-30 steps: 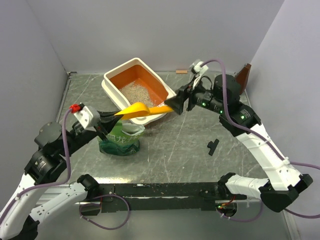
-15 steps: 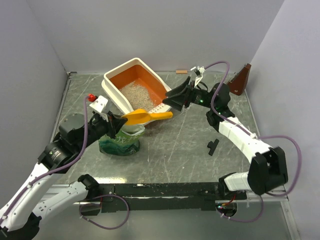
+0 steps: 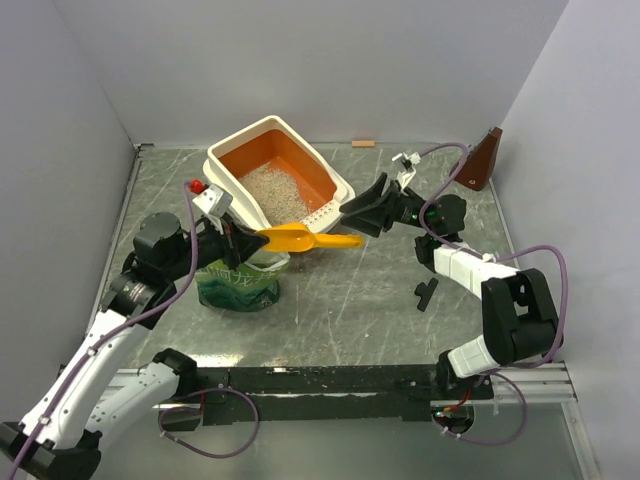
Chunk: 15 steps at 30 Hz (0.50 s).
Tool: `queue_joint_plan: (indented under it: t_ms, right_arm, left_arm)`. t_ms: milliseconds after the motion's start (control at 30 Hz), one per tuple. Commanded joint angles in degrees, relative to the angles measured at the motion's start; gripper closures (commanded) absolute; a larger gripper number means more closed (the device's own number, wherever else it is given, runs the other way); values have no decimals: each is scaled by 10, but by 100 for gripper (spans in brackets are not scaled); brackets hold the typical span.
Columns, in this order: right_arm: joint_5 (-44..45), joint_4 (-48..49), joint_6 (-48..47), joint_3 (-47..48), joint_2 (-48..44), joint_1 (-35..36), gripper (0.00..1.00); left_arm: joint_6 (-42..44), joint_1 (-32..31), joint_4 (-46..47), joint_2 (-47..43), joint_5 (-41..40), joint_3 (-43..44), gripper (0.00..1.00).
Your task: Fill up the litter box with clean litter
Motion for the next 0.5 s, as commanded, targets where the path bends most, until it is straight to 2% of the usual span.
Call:
queue_joint_plan:
  t_ms: [0, 233, 467]
  right_arm:
    - [-8, 100, 0, -30, -3, -13, 27]
    - [-20, 238, 87, -66, 26, -23, 28]
    - [-16, 239, 74, -91, 7, -20, 28]
  left_arm:
    - [-27, 29, 90, 15, 96, -7, 99]
    - [-30, 58, 100, 27, 120, -11, 100]
    - [-41, 68, 112, 36, 127, -20, 99]
